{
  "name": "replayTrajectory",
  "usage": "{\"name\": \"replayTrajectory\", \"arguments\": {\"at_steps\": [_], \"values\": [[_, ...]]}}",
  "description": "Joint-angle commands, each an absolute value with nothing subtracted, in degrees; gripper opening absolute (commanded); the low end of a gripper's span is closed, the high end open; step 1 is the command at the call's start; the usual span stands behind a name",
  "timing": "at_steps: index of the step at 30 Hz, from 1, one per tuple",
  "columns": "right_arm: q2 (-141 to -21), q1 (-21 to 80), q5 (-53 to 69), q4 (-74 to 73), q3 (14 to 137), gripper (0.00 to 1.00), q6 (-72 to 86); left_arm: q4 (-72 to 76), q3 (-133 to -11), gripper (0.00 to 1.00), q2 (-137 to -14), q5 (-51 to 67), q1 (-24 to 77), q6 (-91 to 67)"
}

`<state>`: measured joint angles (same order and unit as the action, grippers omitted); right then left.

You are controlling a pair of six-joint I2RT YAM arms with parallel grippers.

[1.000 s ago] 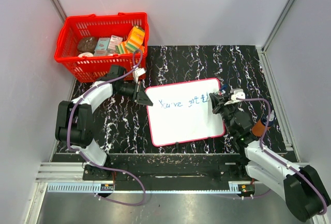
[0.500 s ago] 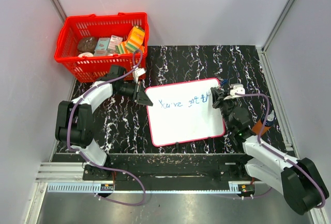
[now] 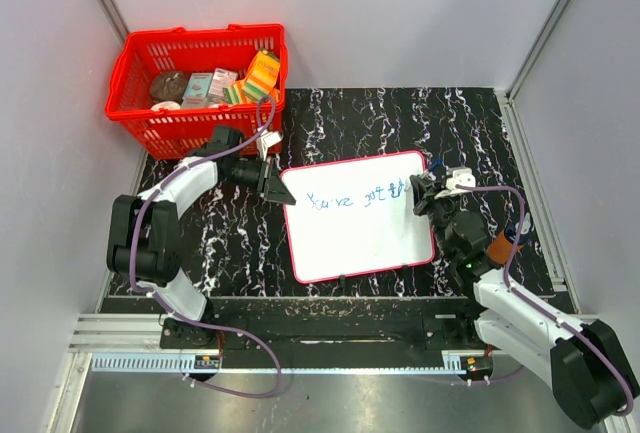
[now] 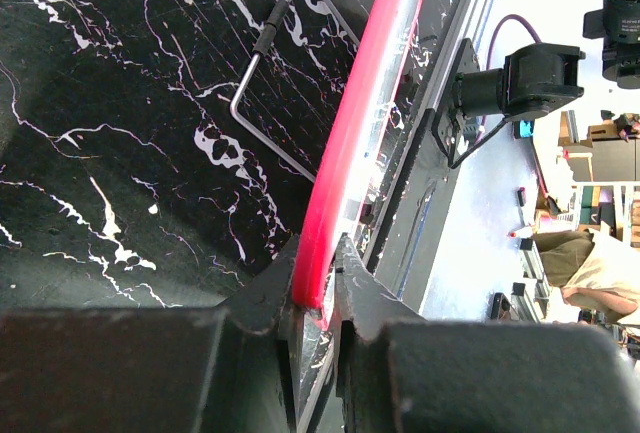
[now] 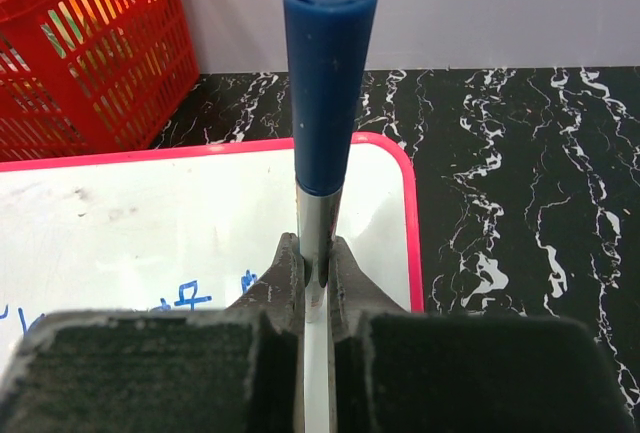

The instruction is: Write a sentence on the whiteboard

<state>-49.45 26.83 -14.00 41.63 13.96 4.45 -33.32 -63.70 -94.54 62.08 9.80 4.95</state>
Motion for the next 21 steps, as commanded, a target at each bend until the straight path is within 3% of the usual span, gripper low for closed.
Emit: {"name": "replayTrajectory", "arguments": {"at_steps": [1,21], "values": [[-48.08,26.46,-13.45,39.99,12.84,0.0,5.01,-28.83,-63.99,0.0,-92.99,48.25,9.75,12.3],[-47.99,26.46,-15.29,42.54,17.67,0.0,3.25,-28.83,-63.98,0.0,-92.72,48.16,9.67,12.3]]}}
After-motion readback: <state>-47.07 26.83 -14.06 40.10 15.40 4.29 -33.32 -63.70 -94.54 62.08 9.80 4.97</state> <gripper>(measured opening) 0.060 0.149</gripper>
